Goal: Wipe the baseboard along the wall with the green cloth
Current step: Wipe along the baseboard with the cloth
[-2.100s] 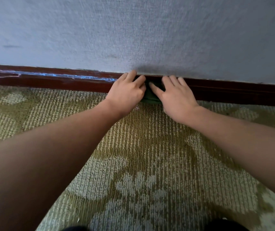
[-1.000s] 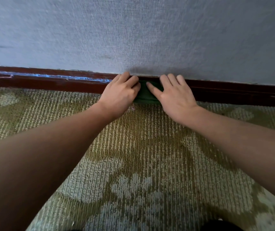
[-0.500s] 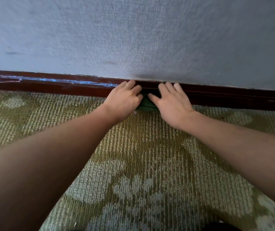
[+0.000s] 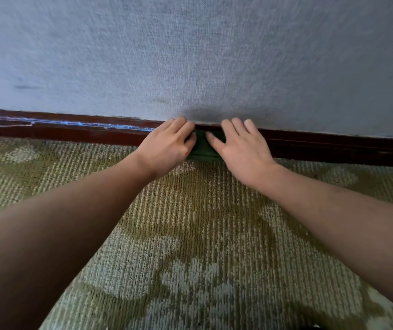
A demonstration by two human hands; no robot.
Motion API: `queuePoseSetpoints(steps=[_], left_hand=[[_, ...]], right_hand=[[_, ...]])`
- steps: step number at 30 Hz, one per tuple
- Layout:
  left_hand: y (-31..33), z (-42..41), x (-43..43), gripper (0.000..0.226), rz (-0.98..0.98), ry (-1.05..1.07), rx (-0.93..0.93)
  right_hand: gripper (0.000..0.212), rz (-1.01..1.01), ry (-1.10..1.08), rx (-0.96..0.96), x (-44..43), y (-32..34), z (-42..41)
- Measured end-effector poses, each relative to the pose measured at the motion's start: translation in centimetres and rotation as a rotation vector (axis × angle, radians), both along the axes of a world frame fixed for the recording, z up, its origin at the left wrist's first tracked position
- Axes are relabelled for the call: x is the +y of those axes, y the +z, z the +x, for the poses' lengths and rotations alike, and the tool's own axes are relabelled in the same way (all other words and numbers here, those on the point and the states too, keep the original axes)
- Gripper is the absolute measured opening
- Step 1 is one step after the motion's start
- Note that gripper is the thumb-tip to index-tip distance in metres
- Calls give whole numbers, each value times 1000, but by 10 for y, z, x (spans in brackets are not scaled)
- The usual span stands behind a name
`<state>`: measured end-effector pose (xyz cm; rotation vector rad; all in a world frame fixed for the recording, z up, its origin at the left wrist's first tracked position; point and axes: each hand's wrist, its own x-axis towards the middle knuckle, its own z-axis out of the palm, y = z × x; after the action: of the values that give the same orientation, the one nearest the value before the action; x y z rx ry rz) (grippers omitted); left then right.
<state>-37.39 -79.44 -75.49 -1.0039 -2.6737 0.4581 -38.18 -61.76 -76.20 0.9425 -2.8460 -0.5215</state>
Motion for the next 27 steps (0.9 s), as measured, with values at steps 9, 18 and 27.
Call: queuePoseSetpoints(steps=[9, 18, 27], left_hand=[[-15, -4, -8, 34, 95, 108, -116], [-15, -16, -11, 31, 228, 137, -260], [-13, -3, -12, 33, 83, 172, -298]], right_hand=[[55, 6, 29, -6, -8, -16, -5], [58, -33, 7, -63, -10, -17, -9], [46, -52, 52, -79, -14, -8, 0]])
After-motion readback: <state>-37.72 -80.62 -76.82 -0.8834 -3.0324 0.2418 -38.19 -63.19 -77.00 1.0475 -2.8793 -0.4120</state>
